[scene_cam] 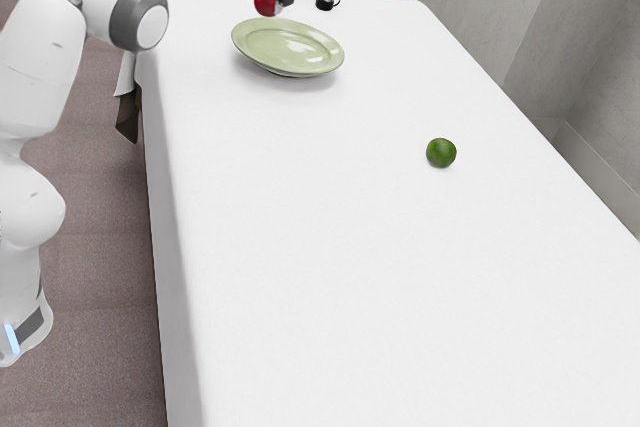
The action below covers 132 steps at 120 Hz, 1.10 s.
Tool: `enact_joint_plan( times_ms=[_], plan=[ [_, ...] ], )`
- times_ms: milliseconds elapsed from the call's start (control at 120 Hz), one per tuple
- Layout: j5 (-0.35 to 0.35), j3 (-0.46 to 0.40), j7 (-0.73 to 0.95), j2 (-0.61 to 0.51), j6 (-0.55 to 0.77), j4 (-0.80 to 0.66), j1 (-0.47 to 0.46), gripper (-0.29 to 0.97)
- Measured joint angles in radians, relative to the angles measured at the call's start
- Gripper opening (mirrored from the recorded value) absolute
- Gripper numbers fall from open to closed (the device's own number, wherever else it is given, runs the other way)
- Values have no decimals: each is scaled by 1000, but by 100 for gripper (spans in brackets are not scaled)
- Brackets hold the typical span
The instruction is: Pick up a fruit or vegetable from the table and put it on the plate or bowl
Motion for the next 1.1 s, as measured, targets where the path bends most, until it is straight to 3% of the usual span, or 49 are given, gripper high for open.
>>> enact_joint_plan(
  times_ms=[233,767,908,1100],
  plan=[
    [-2,3,1,57,21,-1,40,31],
    [-14,3,-4,115,236,0,46,32],
    [-24,0,3,119,275,1,46,54],
    [-30,-1,15,119,298,1,46,64]
  ],
)
